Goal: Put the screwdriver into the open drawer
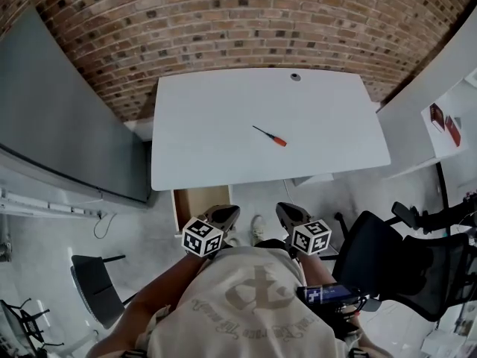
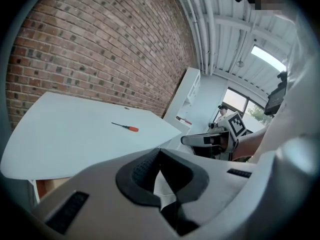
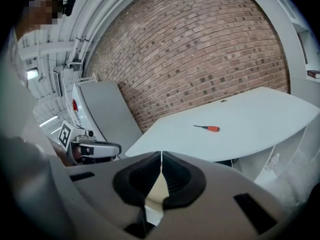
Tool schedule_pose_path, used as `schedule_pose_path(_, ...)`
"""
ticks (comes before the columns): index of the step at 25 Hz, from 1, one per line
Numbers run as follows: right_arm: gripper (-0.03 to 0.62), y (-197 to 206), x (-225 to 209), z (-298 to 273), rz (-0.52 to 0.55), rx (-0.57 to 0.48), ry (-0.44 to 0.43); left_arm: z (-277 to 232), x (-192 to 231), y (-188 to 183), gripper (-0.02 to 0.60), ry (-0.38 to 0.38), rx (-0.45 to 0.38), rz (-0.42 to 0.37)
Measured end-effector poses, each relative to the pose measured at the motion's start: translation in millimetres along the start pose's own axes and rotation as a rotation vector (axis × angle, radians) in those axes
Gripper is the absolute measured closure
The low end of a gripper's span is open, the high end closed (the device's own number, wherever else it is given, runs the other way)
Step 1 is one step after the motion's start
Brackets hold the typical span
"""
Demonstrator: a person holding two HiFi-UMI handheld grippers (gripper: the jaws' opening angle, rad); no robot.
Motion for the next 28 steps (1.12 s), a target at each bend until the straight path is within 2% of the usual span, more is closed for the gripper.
schedule_pose_path(10,0.571,-28,-46,-24,0.001,0.033,-0.025,-39,16,-26,0.561,-0.028,0.017,0.018)
schedule_pose_path(21,0.571,-64,-91,-57,0.035,0.087,-0.098,-63,33,-52,0.561,-0.134,0.002,0.06)
schedule_pose_path(28,0.571,-81,-109,-87,0.109,0.15,-0.152,-62,42,-59,0.561,-0.222,-0.023,0.092)
Point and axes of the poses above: the fingertips, and each gripper's own axes: z backward along the fingers, x to its left, y out of its underside, the point moved 1 cm from there along z, backward along the fingers, and after that the axes turned 3 degrees about x, right-handed, at the moved point
